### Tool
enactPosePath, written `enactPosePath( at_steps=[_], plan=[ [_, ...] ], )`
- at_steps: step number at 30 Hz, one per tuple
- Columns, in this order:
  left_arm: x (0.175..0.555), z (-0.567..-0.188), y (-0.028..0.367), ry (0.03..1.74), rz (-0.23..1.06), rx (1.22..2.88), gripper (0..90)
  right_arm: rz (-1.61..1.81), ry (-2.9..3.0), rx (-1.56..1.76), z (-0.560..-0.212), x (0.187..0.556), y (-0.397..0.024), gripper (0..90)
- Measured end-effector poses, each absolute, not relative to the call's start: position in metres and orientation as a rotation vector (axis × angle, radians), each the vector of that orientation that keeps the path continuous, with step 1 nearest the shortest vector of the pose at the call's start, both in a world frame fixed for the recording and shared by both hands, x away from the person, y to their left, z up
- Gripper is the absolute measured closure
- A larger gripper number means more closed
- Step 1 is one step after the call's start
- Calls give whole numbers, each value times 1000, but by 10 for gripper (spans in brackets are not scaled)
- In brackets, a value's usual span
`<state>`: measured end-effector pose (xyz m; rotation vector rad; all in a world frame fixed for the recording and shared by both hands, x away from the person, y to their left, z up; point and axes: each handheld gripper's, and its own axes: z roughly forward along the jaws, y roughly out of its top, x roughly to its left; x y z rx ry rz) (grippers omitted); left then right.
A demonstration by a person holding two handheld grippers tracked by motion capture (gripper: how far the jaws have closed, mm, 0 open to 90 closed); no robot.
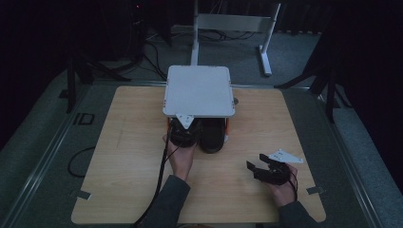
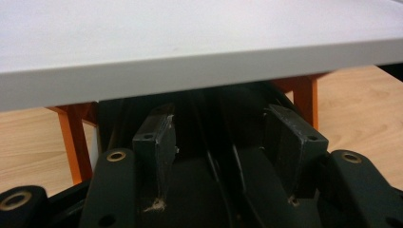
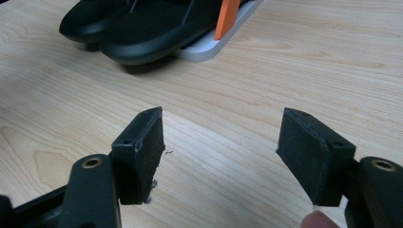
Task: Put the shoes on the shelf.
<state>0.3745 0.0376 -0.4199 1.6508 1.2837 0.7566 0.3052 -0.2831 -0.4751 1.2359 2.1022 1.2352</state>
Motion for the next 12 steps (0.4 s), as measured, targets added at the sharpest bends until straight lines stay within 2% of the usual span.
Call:
enactPosePath(
  at_steps=[12],
  plan=[
    [364,-426,63,1267,682,1678,445,1231,2105,1241,-475,306,-283,320]
  ],
)
